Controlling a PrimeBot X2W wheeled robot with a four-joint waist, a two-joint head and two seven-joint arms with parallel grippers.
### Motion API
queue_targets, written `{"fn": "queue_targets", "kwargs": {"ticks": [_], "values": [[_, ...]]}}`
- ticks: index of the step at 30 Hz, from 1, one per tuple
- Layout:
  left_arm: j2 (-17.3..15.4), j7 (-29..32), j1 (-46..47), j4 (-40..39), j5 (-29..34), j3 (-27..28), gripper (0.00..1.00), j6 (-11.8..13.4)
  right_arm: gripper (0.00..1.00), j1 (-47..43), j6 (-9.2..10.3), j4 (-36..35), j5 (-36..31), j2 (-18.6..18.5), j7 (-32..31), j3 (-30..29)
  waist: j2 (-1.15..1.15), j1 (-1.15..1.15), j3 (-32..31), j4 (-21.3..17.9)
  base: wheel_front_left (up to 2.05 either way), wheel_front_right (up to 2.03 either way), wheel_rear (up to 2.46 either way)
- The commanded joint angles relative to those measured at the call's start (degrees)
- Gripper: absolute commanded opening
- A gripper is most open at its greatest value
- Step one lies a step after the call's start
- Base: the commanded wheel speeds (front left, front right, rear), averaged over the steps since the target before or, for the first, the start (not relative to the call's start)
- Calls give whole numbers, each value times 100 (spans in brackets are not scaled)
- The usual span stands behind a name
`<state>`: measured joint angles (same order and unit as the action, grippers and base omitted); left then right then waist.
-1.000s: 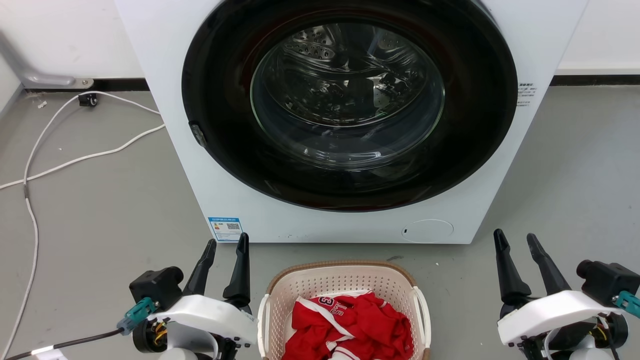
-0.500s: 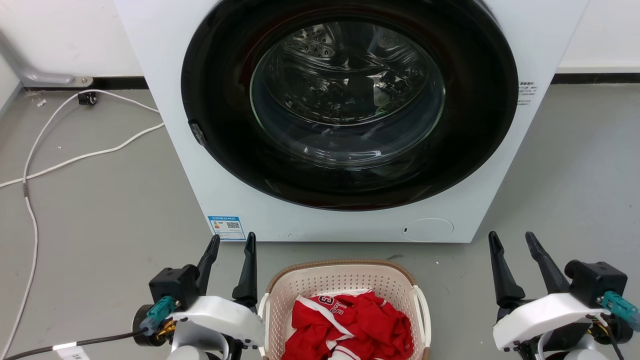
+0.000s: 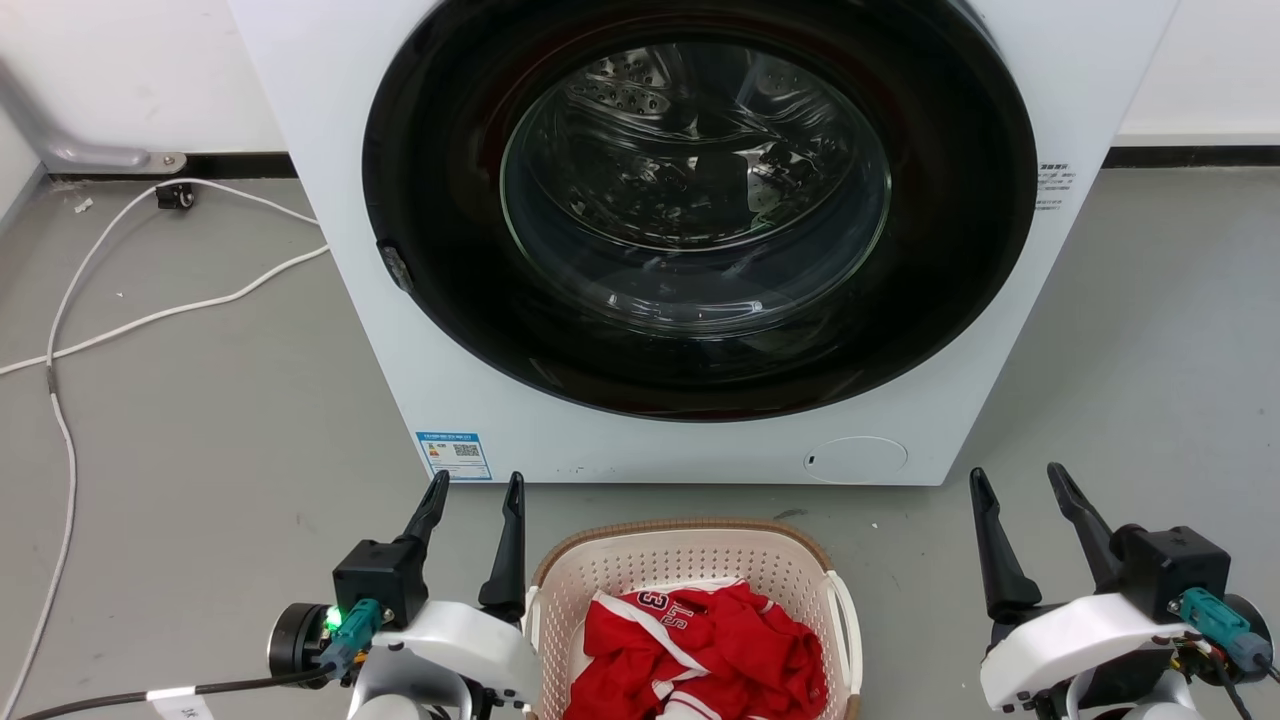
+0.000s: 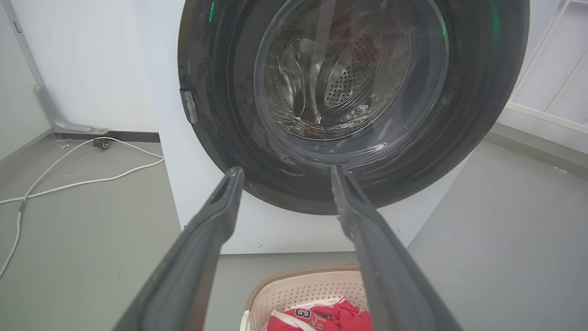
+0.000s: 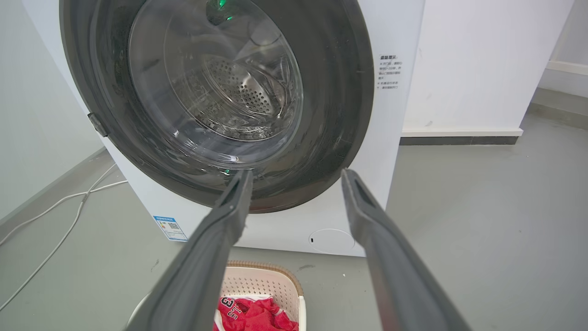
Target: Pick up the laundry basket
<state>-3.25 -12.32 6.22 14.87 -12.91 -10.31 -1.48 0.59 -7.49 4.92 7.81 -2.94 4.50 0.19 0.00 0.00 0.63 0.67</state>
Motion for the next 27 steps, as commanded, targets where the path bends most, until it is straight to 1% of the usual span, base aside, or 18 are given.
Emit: {"fn": "queue_targets", "kwargs": {"ticks": [1,6,10,14,23,27], "values": [[-29,-44,89,-4,123,-14,100,29,100,-57,1,-63,-144,5,44,17,0,0,-3,1,0,0,0],[-23,-102,74,26,293,-32,100,44,100,-73,1,-99,-341,6,65,25,0,0,-8,0,0,0,0],[-7,-166,48,56,402,-46,100,-41,100,-118,1,-117,-496,7,108,15,0,0,-8,7,0,0,0],[3,-211,55,92,492,-52,100,-65,100,-124,1,-127,-595,8,115,15,0,0,-4,11,0,0,0],[21,-300,82,199,705,-60,100,-90,100,-172,1,-117,-666,10,155,-44,0,0,2,21,0,0,0],[27,-293,75,219,615,-19,100,-96,100,-183,1,-99,-560,10,155,-62,0,0,6,16,0,0,0]]}}
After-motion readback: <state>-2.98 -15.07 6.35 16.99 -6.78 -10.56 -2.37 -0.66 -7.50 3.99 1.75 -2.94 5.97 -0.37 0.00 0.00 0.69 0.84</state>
